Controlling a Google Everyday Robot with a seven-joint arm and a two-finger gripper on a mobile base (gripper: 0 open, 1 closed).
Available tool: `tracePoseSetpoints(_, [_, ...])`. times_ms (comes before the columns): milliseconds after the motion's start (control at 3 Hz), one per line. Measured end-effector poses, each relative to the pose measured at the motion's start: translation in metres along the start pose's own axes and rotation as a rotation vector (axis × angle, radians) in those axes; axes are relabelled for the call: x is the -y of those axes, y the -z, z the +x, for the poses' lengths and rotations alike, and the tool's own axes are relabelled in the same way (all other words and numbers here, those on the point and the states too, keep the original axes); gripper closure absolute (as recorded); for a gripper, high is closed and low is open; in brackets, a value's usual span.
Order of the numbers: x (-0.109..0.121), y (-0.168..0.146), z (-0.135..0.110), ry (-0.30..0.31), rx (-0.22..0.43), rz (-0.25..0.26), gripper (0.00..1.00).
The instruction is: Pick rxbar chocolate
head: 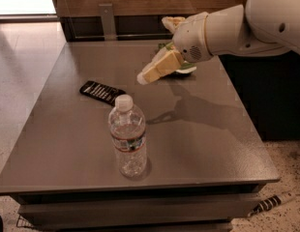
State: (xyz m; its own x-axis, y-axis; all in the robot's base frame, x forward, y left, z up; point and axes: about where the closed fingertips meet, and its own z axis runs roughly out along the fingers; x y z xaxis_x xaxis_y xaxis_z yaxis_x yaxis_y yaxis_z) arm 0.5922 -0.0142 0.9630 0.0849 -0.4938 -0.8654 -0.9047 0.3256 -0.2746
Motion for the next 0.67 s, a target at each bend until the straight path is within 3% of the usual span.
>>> tracePoseSetpoints(333, [-0.012, -0.050, 0.023, -0.074, 0.028, -0.022, 0.00])
tracePoseSetpoints(667, [-0.024, -0.081, 0.037, -0.111, 0.064, -0.032, 0.00])
